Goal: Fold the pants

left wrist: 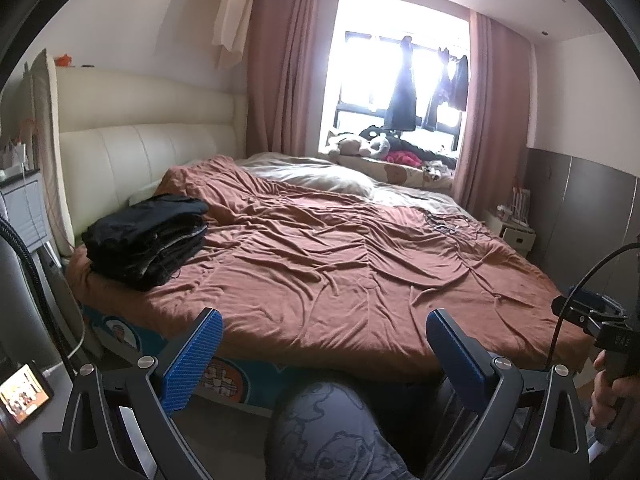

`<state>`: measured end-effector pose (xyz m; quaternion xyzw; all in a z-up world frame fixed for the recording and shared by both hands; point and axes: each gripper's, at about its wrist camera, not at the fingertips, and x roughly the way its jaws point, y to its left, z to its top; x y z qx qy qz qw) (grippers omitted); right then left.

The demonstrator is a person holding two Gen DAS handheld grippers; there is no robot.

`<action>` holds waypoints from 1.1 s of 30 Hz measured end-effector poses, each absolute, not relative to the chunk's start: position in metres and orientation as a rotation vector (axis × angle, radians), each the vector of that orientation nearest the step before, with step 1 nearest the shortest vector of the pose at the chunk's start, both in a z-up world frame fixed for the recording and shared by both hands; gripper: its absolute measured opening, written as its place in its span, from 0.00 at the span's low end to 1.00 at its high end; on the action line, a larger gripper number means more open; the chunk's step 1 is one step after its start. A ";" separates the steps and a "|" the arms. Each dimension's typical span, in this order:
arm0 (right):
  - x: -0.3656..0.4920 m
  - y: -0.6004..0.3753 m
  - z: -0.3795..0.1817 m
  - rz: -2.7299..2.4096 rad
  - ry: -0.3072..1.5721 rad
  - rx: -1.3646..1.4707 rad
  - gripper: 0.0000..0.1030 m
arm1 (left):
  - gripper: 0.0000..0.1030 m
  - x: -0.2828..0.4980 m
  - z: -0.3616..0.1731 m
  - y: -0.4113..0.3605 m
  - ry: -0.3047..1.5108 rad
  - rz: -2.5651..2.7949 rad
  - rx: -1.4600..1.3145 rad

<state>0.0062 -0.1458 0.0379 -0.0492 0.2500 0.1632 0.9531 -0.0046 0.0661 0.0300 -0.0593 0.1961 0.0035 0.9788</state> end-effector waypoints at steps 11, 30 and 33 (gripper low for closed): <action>0.008 -0.146 0.038 0.331 0.514 -0.098 1.00 | 0.99 -0.005 0.030 0.068 0.400 0.008 -0.121; 0.000 -0.144 0.040 0.330 0.521 -0.096 1.00 | 0.99 -0.012 0.032 0.062 0.386 -0.004 -0.116; -0.001 -0.144 0.041 0.328 0.519 -0.096 1.00 | 0.99 -0.013 0.032 0.062 0.385 -0.004 -0.116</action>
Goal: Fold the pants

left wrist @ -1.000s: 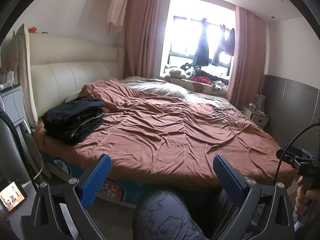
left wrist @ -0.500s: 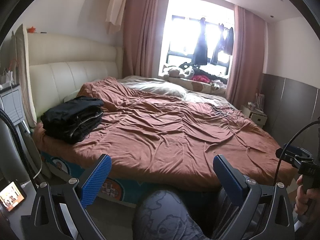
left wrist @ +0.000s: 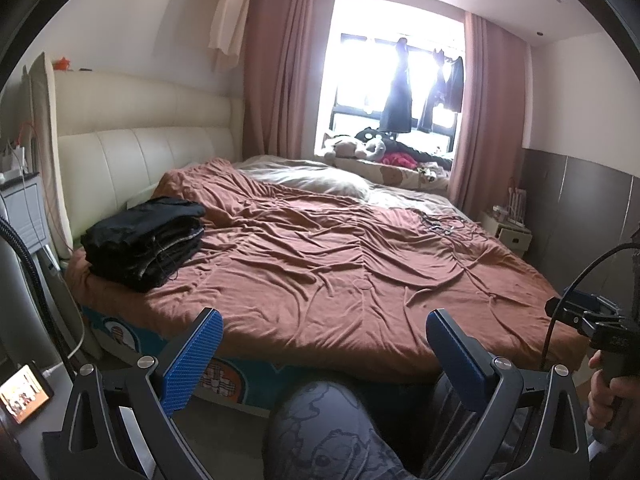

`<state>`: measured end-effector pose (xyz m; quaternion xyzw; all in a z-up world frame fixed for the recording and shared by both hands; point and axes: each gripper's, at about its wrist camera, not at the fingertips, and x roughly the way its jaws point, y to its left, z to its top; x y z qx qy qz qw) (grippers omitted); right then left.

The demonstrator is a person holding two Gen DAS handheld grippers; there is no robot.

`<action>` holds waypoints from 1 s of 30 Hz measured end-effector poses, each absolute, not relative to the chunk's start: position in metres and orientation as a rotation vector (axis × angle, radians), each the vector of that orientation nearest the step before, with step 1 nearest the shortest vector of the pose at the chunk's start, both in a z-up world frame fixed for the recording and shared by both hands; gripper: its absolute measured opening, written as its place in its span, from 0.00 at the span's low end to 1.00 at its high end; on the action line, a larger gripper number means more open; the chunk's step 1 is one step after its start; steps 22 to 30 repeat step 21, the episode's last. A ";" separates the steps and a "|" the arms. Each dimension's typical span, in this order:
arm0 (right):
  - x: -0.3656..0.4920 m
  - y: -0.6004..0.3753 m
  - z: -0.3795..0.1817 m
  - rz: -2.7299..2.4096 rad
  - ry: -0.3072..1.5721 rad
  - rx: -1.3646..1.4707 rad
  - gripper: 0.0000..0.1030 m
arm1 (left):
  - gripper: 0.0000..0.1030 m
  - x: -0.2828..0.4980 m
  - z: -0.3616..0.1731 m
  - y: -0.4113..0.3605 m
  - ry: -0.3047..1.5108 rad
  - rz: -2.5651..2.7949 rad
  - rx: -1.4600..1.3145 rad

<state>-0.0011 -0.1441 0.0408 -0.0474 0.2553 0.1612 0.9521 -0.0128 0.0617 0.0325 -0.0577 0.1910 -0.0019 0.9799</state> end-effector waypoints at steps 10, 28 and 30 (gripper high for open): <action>-0.003 -0.144 0.041 0.323 0.520 -0.099 1.00 | 0.99 -0.015 0.035 0.057 0.393 0.004 -0.107; -0.011 -0.151 0.044 0.313 0.510 -0.093 1.00 | 0.99 -0.024 0.038 0.058 0.376 0.008 -0.105; -0.011 -0.151 0.044 0.313 0.510 -0.093 1.00 | 0.99 -0.024 0.038 0.058 0.376 0.008 -0.105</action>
